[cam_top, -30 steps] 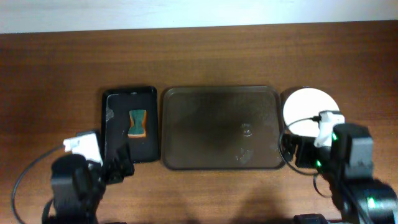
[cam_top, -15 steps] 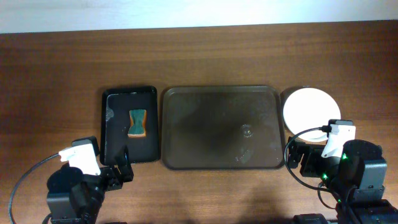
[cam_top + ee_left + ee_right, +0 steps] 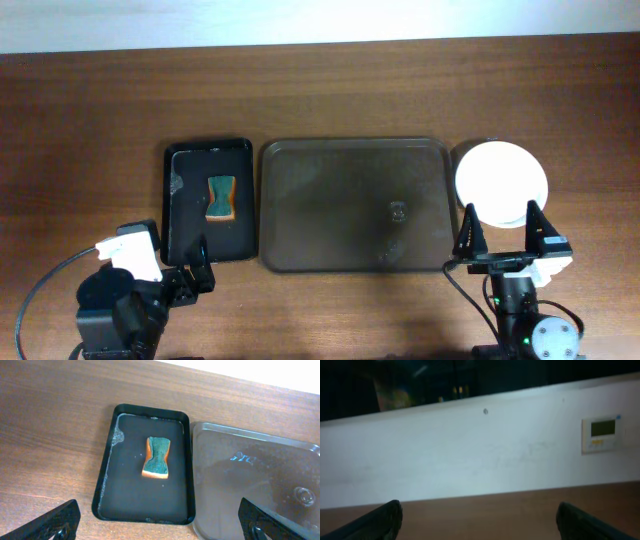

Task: Clean dirty plates on tray and stack at the side

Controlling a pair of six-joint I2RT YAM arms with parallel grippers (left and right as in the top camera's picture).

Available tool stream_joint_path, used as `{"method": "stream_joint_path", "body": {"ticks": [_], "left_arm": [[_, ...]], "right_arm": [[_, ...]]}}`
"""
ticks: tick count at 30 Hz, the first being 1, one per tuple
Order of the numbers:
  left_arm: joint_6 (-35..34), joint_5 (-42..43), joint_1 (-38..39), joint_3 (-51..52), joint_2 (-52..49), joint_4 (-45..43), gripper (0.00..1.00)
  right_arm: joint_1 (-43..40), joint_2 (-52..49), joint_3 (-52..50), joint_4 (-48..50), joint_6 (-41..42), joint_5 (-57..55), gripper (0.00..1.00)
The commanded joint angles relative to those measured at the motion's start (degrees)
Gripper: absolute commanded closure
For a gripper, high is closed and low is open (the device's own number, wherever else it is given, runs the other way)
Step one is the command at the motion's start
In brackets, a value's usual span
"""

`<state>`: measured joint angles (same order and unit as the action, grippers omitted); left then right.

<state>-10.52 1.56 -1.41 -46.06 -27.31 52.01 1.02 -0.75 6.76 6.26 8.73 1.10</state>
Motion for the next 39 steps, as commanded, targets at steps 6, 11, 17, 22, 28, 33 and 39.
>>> {"method": "stream_joint_path", "body": {"ticks": [6, 11, 17, 22, 28, 33, 39], "left_arm": [[0.31, 0.61, 0.13, 0.20, 0.28, -0.09, 0.01], [0.31, 0.61, 0.13, 0.20, 0.28, -0.09, 0.00], [0.31, 0.61, 0.13, 0.20, 0.28, -0.09, 0.01], [0.31, 0.61, 0.13, 0.20, 0.28, -0.09, 0.01], [0.31, -5.46, 0.13, 0.85, 0.83, 1.18, 0.01], [0.31, -6.95, 0.13, 18.34, 14.62, -10.21, 0.00], [6.62, -2.32, 0.28, 40.13, 27.02, -41.16, 0.01]], "right_arm": [[0.22, 0.57, -6.45, -10.73, -5.77, 1.03, 0.01], [0.20, 0.55, -6.45, -10.60, -5.73, 1.20, 0.01], [0.22, 0.55, -6.45, -10.60, -5.73, 1.22, 0.01], [0.22, 0.55, -6.45, -10.60, -5.73, 1.20, 0.01], [0.22, 0.55, -6.45, -10.62, -5.73, 1.22, 0.01], [0.20, 0.55, -6.45, -10.60, -5.73, 1.22, 0.01], [0.22, 0.55, -6.45, -10.60, -5.73, 1.22, 0.01]]}}
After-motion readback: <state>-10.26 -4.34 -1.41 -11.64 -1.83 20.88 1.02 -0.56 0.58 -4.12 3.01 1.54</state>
